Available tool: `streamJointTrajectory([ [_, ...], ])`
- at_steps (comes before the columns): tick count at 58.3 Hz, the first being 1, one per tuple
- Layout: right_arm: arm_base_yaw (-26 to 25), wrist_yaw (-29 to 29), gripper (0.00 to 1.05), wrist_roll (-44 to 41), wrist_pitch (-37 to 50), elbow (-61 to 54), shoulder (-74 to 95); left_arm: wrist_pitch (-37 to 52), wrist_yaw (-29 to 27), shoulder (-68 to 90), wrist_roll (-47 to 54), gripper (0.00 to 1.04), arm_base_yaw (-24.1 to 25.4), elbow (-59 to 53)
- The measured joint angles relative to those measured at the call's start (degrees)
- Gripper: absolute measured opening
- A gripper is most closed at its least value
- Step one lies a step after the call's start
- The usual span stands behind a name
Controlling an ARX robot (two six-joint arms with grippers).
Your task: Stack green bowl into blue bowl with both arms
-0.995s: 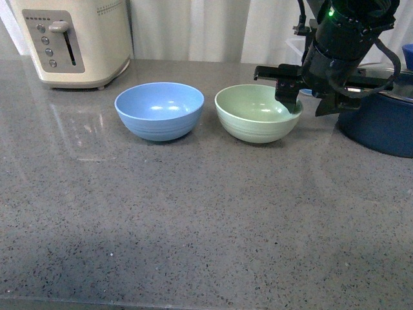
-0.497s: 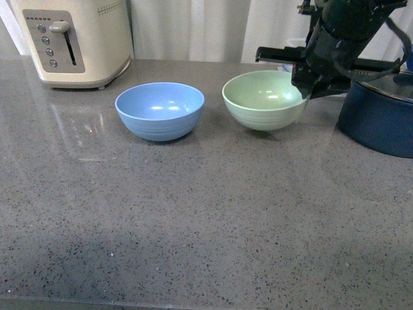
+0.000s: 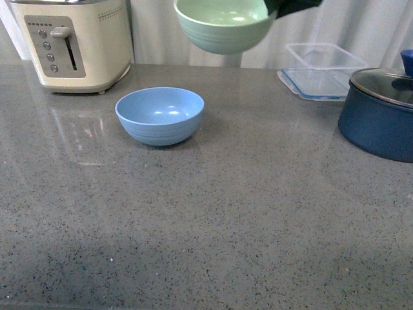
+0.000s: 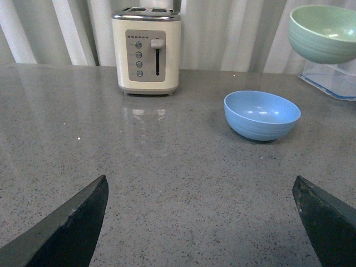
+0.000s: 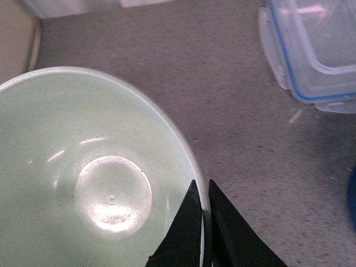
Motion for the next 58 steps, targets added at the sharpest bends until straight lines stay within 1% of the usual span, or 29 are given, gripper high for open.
streamJointTrajectory([
  [9,5.5,-0.7,0.01,0.5,0.1,5.1,2.4,0.0,0.0,0.0,0.0,0.98,0.0,0.0],
  [15,8.0,-0.8,0.01,0.8,0.0,6.2,5.6,0.0,0.0,0.0,0.0,0.98,0.0,0.0],
  [24,9.0,0.2,0.01,0.4,-0.3,5.9,9.2,0.0,0.0,0.0,0.0,0.98,0.0,0.0],
  [36,8.8,1.4,0.02,-0.1,-0.3,4.4,10.7,0.0,0.0,0.0,0.0,0.98,0.0,0.0],
  [40,8.6,1.1,0.16,0.0,-0.1,3.4,10.7,0.0,0.0,0.0,0.0,0.98,0.0,0.0],
  [42,8.5,0.9,0.25,0.1,0.2,2.7,10.6,0.0,0.0,0.0,0.0,0.98,0.0,0.0],
  [43,8.4,0.9,0.26,0.1,0.4,2.5,10.5,0.0,0.0,0.0,0.0,0.98,0.0,0.0],
  [48,7.9,-1.0,0.46,1.1,4.1,-1.8,7.8,0.0,0.0,0.0,0.0,0.98,0.0,0.0],
  [52,7.2,-4.3,0.60,2.1,13.2,-9.8,1.7,0.0,0.0,0.0,0.0,0.98,0.0,0.0],
  [53,6.8,-6.0,0.65,2.0,17.9,-13.6,-1.3,0.0,0.0,0.0,0.0,0.98,0.0,0.0],
  [55,6.3,-7.0,0.72,1.9,24.4,-18.7,-6.1,0.0,0.0,0.0,0.0,0.98,0.0,0.0],
  [57,6.0,-6.2,0.80,1.3,31.0,-24.0,-11.8,0.0,0.0,0.0,0.0,0.98,0.0,0.0],
  [58,6.0,-3.5,0.79,-0.2,34.6,-26.0,-13.8,0.0,0.0,0.0,0.0,0.98,0.0,0.0],
])
